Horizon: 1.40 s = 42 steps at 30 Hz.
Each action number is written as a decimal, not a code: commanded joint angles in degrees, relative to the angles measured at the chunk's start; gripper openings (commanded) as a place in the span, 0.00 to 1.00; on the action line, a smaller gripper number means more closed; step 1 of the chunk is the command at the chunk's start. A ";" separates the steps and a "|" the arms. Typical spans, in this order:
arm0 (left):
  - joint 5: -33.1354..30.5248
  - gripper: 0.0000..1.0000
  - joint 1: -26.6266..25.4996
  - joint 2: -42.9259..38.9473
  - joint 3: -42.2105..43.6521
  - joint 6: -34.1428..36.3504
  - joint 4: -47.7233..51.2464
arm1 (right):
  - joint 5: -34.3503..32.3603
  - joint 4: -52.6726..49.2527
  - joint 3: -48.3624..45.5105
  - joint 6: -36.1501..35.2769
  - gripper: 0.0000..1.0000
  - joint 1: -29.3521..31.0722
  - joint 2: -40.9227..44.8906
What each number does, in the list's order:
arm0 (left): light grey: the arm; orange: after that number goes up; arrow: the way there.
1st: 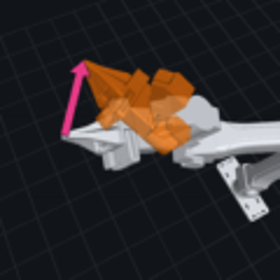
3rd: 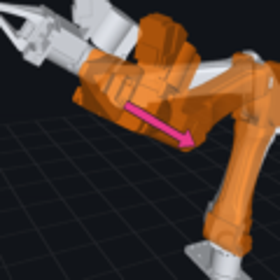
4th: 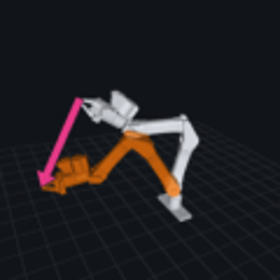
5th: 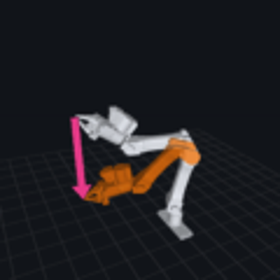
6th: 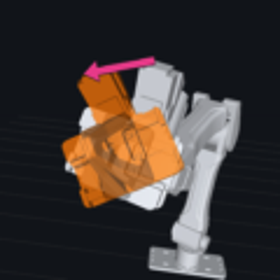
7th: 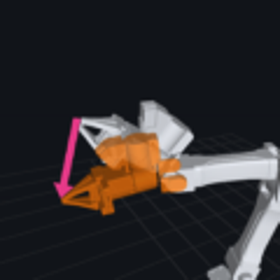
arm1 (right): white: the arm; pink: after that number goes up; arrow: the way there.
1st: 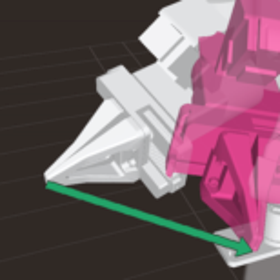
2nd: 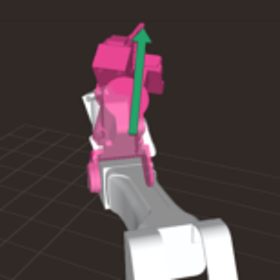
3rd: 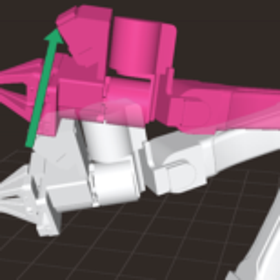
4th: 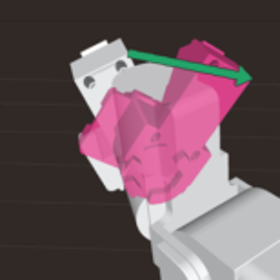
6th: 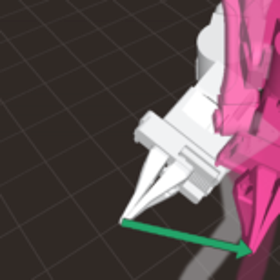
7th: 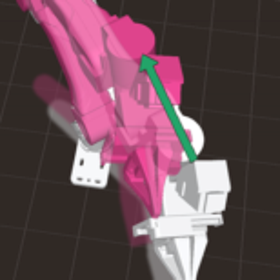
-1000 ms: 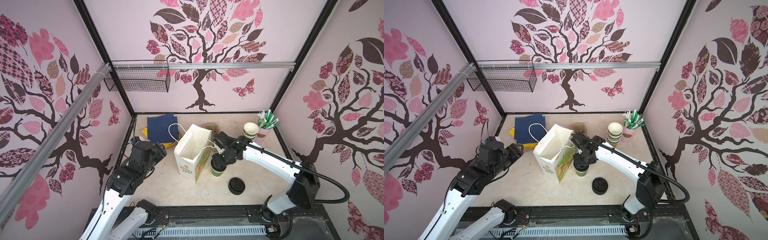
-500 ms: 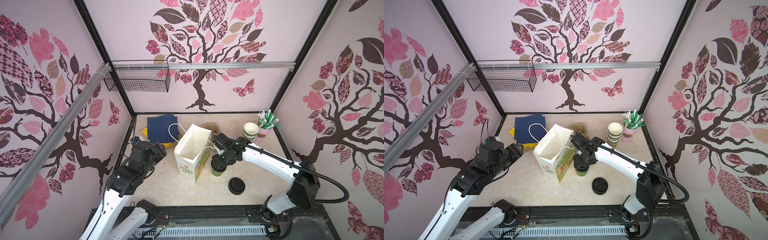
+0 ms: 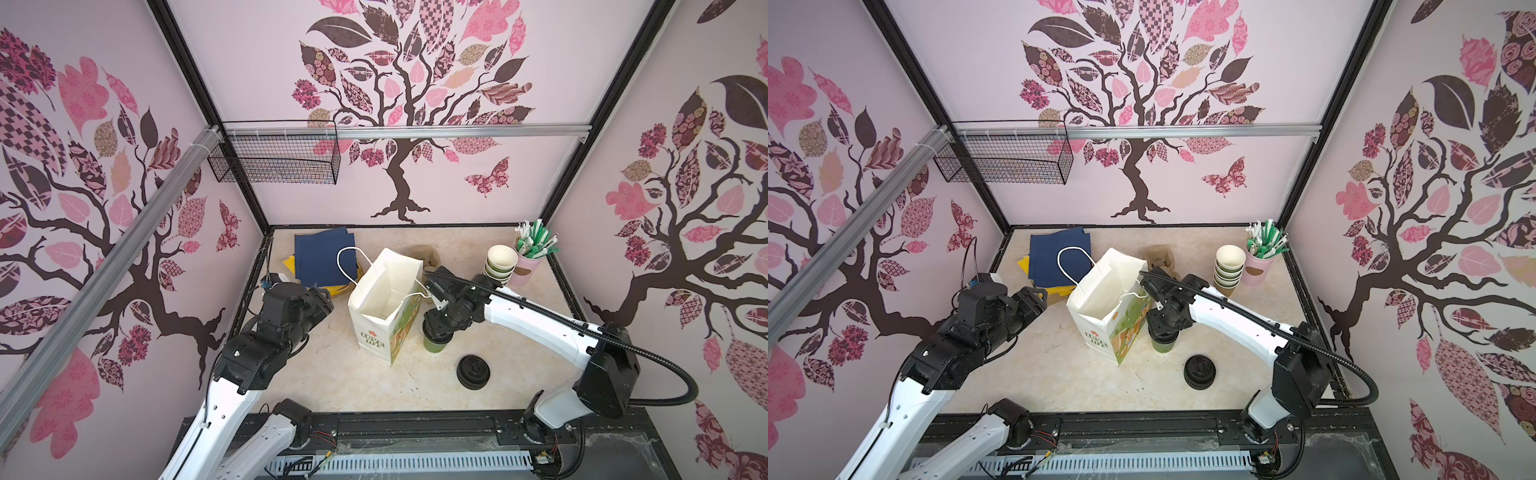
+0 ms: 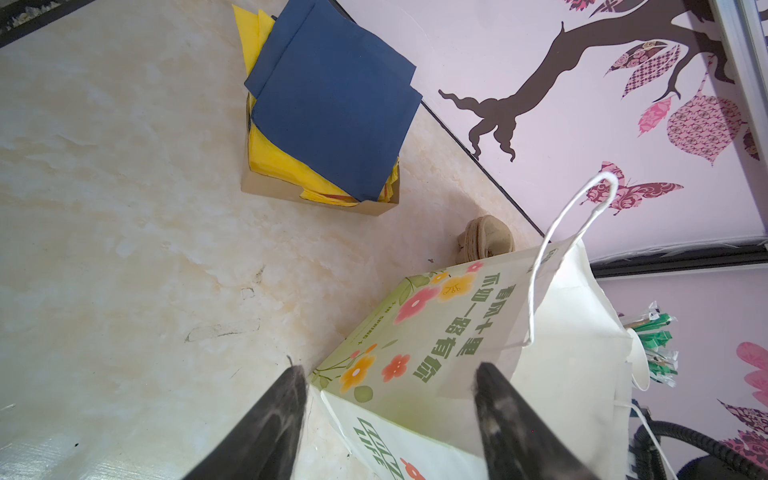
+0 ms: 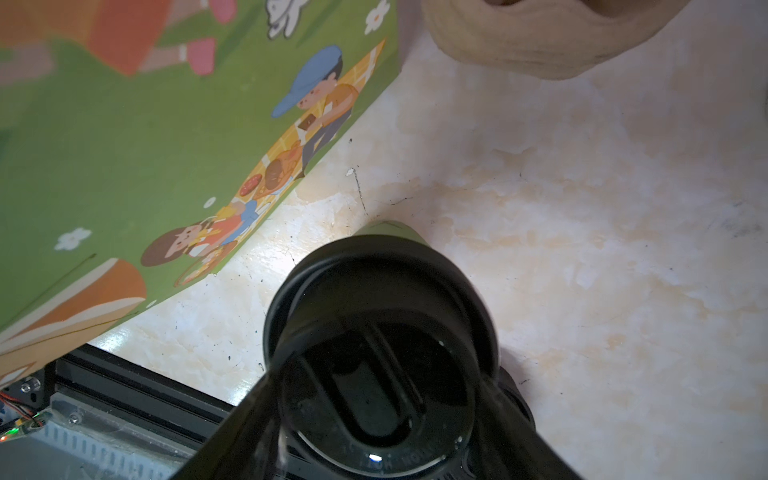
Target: Pack the takeout coffee
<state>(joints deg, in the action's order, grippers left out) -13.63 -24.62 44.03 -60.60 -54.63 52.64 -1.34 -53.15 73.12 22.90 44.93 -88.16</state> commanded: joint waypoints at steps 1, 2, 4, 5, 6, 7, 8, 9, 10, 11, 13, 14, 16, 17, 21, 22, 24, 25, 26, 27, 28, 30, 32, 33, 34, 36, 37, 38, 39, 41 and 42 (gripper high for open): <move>-0.06 0.68 0.22 -0.16 1.48 0.31 -0.73 | -1.56 -2.23 1.42 -0.11 0.67 0.33 0.13; -0.10 0.68 0.25 -0.09 1.45 0.33 -0.66 | -1.35 -2.02 1.24 -0.13 0.67 0.26 0.01; -0.04 0.68 0.27 -0.09 1.33 0.40 -0.60 | -1.53 -1.89 1.05 -0.13 0.67 0.26 -0.01; -0.08 0.68 0.29 -0.09 1.30 0.40 -0.59 | -1.72 -1.91 1.13 -0.12 0.67 0.26 -0.04; -0.08 0.68 0.23 -0.09 1.28 0.41 -0.61 | -1.80 -1.90 1.07 -0.21 0.67 0.29 -0.07; -0.02 0.68 0.28 0.09 1.36 0.41 -0.69 | -1.82 -1.79 0.97 -0.30 0.68 0.29 -0.14; 0.07 0.68 0.28 0.22 1.33 0.41 -0.79 | -1.78 -1.62 0.59 -0.31 0.68 0.31 -0.18; 0.16 0.68 0.24 0.35 1.27 0.40 -0.92 | -1.60 -1.61 0.43 -0.31 0.68 0.26 -0.40; 0.18 0.68 0.27 0.52 1.21 0.40 -0.92 | -1.56 -1.78 0.20 -0.13 0.68 0.25 -0.52; 0.27 0.68 0.25 0.65 1.00 0.57 -0.95 | -1.71 -2.00 0.01 0.16 0.68 0.27 -0.70; 0.18 0.68 0.29 0.80 0.78 0.75 -0.80 | -2.22 -2.38 -0.12 0.64 0.68 0.25 -0.87; 0.09 0.68 0.28 0.76 0.75 0.87 -0.81 | -2.51 -2.56 -0.16 0.82 0.68 0.25 -0.71; 0.09 0.68 0.23 0.88 0.74 0.89 -0.79 | -3.63 -3.10 -0.04 0.93 0.68 0.29 -0.62; 0.16 0.68 0.24 0.88 0.81 0.91 -0.80 | -4.19 -3.61 0.14 0.79 0.68 0.25 -0.77; 0.35 0.68 0.27 0.95 0.90 0.87 -0.90 | -5.57 -4.50 0.70 0.24 0.69 0.27 -1.08; 0.27 0.68 0.29 0.91 0.79 0.95 -0.88 | -5.47 -4.47 0.79 0.18 0.70 0.25 -1.13; 0.18 0.68 0.27 0.88 0.80 0.94 -0.78 | -4.51 -3.80 0.25 0.22 0.70 0.31 -1.13; 0.10 0.68 0.33 0.88 0.77 0.94 -0.71 | -3.48 -3.04 -0.23 0.31 0.70 0.32 -1.07; 0.01 0.68 0.27 0.79 0.81 0.94 -0.65 | -2.29 -2.40 -0.76 0.55 0.70 0.25 -1.07; -0.06 0.68 0.28 0.68 0.78 0.93 -0.50 | -1.50 -1.93 -1.15 0.73 0.70 0.25 -1.13; -0.12 0.68 0.25 0.69 0.73 0.97 -0.39 | -0.74 -1.54 -1.51 0.93 0.70 0.27 -1.21; -0.34 0.68 0.28 0.58 0.66 1.02 -0.24 | 0.00 -1.26 -1.87 0.93 0.70 0.30 -1.45; -0.35 0.68 0.29 0.51 0.57 1.02 0.07 | -0.04 -1.41 -2.22 0.84 0.70 0.25 -1.78; -0.35 0.68 0.23 0.53 0.57 1.08 0.02 | -0.20 -1.60 -2.30 0.76 0.70 0.27 -1.80; -0.35 0.68 0.25 0.53 0.56 1.07 0.07 | -0.52 -1.86 -2.24 0.76 0.70 0.31 -1.84; -0.43 0.68 0.28 0.56 0.49 1.06 0.04 | -2.08 -2.74 -1.86 0.74 0.69 0.28 -1.99; -0.41 0.68 0.25 0.56 0.48 1.06 0.00 | -3.13 -3.67 -1.35 0.53 0.69 0.25 -2.18; -0.41 0.68 0.27 0.53 0.44 1.02 -0.02 | -4.33 -4.40 -0.84 0.28 0.70 0.30 -2.37; -0.41 0.68 0.27 0.68 0.46 1.01 -0.08 | -5.36 -4.95 -0.50 0.10 0.70 0.29 -2.37; -0.35 0.68 0.28 0.70 0.46 1.08 -0.26 | -7.23 -5.47 0.19 -0.37 0.70 0.25 -2.03; -0.35 0.68 0.23 0.74 0.48 1.11 -0.21 | -8.04 -5.77 0.54 -0.50 0.71 0.25 -1.88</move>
<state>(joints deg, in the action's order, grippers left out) -13.45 -24.62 44.99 -60.60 -54.15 52.64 -5.89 -54.61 72.71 22.92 45.10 -88.20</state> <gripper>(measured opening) 0.680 0.707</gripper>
